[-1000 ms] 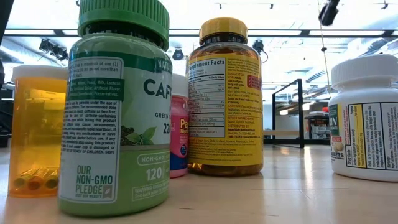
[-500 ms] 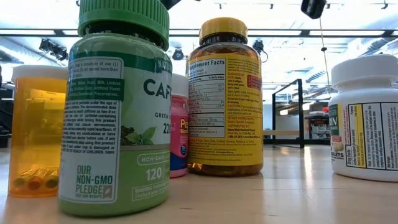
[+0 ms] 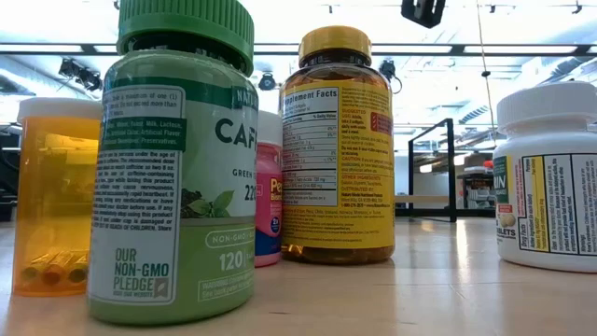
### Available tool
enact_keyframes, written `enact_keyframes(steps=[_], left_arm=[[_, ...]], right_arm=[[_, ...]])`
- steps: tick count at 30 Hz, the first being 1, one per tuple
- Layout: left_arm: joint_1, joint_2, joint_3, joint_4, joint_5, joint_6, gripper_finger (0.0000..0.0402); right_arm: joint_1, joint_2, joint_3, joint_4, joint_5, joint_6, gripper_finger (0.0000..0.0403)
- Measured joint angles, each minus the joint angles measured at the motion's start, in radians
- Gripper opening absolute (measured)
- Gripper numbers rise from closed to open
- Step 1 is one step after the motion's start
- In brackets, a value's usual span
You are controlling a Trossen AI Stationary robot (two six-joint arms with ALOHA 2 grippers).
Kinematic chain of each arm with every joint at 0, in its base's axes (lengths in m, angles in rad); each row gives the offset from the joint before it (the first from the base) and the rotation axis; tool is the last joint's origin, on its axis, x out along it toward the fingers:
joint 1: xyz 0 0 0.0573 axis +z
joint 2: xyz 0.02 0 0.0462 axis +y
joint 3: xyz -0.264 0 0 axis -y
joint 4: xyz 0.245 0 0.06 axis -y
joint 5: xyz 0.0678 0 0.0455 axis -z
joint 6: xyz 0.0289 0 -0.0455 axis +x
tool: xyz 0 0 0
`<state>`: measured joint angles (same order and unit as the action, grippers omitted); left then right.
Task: Pick and place medicine bottles onto shelf by color
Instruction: Put the yellow pill bottle on the shelf
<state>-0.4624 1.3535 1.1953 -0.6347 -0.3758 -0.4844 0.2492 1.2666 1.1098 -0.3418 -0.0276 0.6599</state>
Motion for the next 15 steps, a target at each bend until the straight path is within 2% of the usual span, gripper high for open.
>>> enact_keyframes(steps=[4,15], left_arm=[[-0.048,-0.033,-0.045,0.005,-0.068,-0.029,0.0047],[-0.078,-0.241,-0.225,0.053,-0.075,-0.085,0.0007]], right_arm=[[0.039,0.104,0.091,-0.057,0.003,0.0,0.0061],[0.106,0.317,0.343,-0.207,0.012,-0.034,0.0061]])
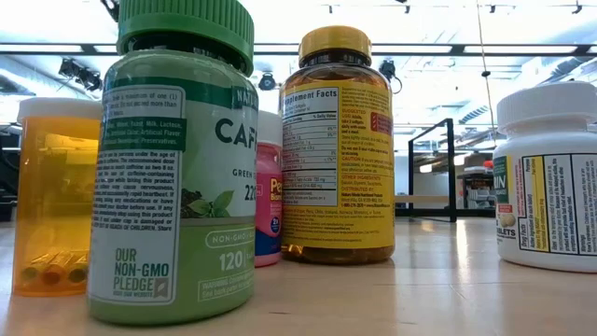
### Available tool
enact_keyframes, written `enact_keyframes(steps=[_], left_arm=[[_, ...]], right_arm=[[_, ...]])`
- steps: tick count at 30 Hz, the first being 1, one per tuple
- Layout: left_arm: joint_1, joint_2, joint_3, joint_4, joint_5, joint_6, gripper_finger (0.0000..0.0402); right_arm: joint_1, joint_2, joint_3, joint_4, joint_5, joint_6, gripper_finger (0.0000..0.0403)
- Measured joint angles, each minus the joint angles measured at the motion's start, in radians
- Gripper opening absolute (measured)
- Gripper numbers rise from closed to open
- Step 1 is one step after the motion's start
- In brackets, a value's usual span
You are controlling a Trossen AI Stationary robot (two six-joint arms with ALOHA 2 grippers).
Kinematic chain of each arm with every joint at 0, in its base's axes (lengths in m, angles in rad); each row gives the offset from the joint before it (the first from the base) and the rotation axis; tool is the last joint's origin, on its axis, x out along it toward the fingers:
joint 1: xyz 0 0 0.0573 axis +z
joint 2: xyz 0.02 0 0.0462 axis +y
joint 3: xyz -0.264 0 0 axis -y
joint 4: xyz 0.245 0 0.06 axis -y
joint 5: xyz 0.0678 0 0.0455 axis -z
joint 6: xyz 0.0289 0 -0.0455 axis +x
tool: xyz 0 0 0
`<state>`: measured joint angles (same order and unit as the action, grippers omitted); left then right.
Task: Pick and place medicine bottles onto shelf by color
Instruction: Put the yellow pill bottle on the shelf
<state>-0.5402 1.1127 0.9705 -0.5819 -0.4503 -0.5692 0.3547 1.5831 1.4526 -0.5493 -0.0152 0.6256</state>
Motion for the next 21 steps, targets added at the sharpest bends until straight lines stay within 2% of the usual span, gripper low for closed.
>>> enact_keyframes(steps=[7,12,17,21], left_arm=[[0.0,-0.196,-0.088,0.007,-0.074,-0.023,0.0014],[0.001,-0.264,-0.096,0.004,-0.137,0.009,0.0018],[0.0,-0.262,-0.096,0.002,-0.145,0.061,0.002],[0.0,-0.254,-0.096,-0.01,-0.186,0.063,0.0055]], right_arm=[[0.038,0.123,0.145,-0.055,0.072,-0.091,0.0061],[0.039,0.203,0.19,-0.063,0.073,-0.188,0.007],[0.039,0.273,0.193,-0.066,0.012,-0.259,0.0139],[0.039,0.304,0.193,-0.079,-0.023,-0.285,0.0217]])
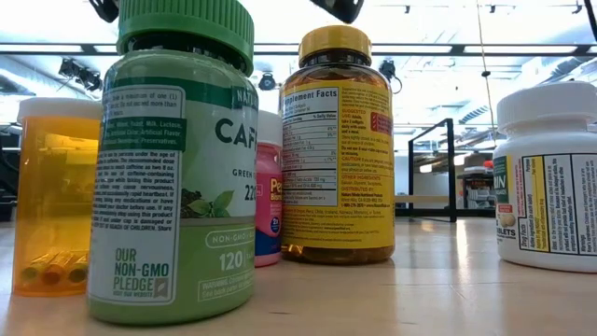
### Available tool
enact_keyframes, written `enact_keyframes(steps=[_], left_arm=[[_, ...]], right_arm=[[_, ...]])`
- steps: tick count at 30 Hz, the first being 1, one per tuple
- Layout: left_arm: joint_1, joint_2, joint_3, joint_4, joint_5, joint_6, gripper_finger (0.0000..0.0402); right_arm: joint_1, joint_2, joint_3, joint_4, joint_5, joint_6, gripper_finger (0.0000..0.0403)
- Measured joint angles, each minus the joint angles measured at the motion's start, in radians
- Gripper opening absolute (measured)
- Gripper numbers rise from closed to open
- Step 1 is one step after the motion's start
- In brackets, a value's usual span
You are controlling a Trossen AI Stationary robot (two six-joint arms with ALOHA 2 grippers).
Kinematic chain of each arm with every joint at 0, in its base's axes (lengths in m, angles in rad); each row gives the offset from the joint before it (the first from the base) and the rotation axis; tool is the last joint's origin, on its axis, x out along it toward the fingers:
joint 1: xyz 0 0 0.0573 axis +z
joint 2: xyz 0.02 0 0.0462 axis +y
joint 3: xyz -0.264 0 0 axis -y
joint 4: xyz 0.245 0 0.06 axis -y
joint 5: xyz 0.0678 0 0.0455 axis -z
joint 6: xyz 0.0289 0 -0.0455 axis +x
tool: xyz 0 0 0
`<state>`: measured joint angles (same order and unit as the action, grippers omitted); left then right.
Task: Pick and place medicine bottles onto shelf by color
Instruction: Put the yellow pill bottle on the shelf
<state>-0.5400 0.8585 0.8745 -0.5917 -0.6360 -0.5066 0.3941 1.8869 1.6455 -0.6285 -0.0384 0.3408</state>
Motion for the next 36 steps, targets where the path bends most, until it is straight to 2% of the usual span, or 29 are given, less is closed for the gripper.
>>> enact_keyframes(steps=[6,10,14,27,36], left_arm=[[0.0,-0.001,0.0,-0.035,-0.069,-0.004,0.0135],[0.0,-0.001,0.0,-0.035,-0.078,0.008,0.0173],[0.0,-0.001,0.0,-0.035,-0.078,0.022,0.019],[0.0,-0.001,0.0,-0.034,-0.078,0.021,0.0177],[0.0,-0.001,0.0,-0.035,-0.078,0.021,0.0176]], right_arm=[[0.013,0.013,0.0,-0.038,0.077,-0.054,0.0294],[0.012,0.018,0.0,-0.068,0.091,-0.088,0.0316],[0.013,0.031,0.0,-0.107,0.094,-0.145,0.0322],[-0.003,0.08,-0.003,-0.119,0.074,-0.22,0.0301],[-0.005,0.091,-0.002,-0.106,0.061,-0.241,0.0228]])
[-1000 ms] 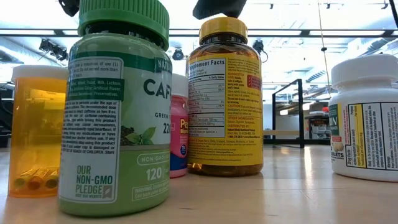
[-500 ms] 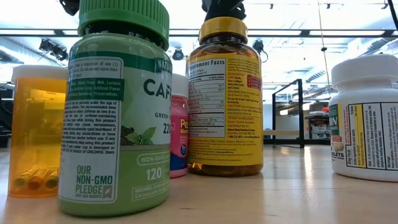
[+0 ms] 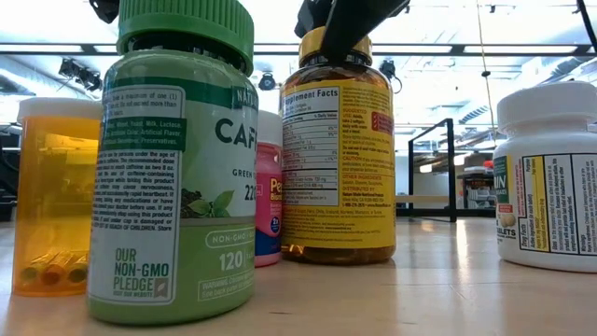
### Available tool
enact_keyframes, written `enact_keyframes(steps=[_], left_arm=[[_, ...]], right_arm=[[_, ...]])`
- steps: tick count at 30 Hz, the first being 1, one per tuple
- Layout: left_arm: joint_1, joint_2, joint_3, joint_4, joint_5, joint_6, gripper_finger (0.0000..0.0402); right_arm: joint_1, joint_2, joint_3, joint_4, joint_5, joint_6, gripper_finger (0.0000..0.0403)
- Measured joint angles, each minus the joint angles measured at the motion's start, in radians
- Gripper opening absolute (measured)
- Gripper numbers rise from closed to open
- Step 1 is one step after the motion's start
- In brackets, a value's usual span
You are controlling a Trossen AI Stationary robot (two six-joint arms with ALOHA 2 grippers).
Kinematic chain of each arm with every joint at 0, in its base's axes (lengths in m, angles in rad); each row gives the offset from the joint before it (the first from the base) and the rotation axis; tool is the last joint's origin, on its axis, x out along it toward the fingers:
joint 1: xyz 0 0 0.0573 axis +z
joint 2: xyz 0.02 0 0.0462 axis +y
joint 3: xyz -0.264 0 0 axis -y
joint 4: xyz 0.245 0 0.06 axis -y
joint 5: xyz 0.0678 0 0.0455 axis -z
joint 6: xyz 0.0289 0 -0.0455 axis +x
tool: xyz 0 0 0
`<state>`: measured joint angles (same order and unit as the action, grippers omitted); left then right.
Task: Pick and place medicine bottles onto shelf by color
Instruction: Put the yellow pill bottle on the shelf
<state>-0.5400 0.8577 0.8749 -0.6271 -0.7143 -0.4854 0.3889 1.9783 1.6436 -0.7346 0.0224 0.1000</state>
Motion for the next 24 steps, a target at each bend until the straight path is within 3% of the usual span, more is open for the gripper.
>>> enact_keyframes(steps=[7,15,24], left_arm=[[0.0,0.0,0.0,-0.001,0.0,0.0,0.0173],[0.0,0.0,0.0,-0.002,0.0,0.0,0.0173],[0.0,0.0,0.0,0.0,0.0,0.0,0.0173]], right_arm=[[0.0,-0.002,0.027,-0.069,-0.001,0.013,0.0228],[-0.012,-0.022,0.154,-0.178,-0.026,0.013,0.0228],[-0.115,-0.125,0.232,-0.287,0.063,0.089,0.0235]])
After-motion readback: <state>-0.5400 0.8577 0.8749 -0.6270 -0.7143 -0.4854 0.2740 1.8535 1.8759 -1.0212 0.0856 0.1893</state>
